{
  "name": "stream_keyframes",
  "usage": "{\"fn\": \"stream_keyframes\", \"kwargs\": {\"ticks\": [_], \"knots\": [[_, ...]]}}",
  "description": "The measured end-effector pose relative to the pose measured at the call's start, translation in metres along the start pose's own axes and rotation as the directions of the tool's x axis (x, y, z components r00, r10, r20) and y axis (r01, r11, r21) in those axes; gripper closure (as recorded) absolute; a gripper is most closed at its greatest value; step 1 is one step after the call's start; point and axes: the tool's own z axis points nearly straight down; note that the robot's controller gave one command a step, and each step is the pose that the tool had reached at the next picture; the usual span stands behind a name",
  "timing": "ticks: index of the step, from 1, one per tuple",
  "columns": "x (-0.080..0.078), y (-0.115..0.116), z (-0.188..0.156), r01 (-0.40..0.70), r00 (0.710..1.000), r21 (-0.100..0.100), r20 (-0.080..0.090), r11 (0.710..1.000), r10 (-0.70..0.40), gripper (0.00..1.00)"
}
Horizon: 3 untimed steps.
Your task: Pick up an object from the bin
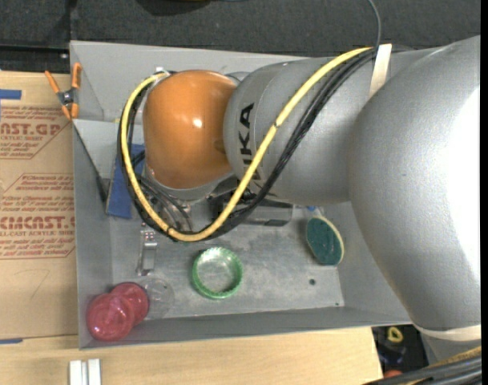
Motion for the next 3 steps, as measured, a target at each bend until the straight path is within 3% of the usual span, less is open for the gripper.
{"fn": "stream_keyframes", "kwargs": {"ticks": [1, 2, 3], "knots": [[0.045, -0.002, 0.102, 0.224, 0.975, 0.015, -0.008, 0.975, -0.224, 0.00], [0.046, 0.001, 0.070, 0.314, 0.950, 0.006, 0.001, 0.950, -0.314, 0.00], [0.039, 0.002, 0.085, 0.218, 0.976, 0.017, -0.011, 0.976, -0.218, 0.00]]}}
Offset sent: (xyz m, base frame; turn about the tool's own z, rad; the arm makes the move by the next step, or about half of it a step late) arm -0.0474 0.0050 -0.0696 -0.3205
